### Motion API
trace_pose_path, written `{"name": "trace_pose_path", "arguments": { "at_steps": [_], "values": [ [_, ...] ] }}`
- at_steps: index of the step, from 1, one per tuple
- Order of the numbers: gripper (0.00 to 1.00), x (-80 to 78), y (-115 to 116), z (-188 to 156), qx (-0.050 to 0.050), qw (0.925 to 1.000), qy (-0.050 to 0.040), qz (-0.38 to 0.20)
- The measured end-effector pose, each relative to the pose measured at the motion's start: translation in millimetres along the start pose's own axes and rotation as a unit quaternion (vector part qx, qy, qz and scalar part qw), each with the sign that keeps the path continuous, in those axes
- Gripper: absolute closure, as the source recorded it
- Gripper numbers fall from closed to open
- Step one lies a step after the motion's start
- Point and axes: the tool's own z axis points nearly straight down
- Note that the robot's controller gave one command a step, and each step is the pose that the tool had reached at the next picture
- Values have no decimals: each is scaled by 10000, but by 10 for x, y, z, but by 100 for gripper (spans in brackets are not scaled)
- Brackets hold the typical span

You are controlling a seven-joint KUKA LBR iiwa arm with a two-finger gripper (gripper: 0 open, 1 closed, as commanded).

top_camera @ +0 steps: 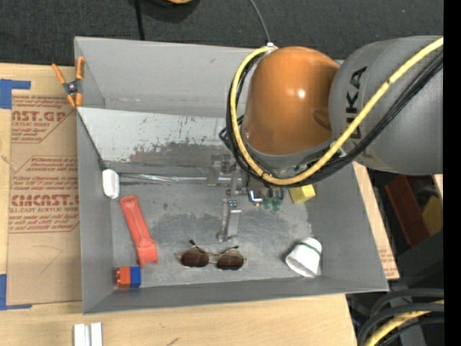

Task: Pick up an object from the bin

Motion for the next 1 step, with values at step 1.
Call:
{"name": "trace_pose_path", "arguments": {
  "at_steps": [1],
  "values": [
    [0, -15, -7, -47, -6, 10000, -42, 9]
  ]
}}
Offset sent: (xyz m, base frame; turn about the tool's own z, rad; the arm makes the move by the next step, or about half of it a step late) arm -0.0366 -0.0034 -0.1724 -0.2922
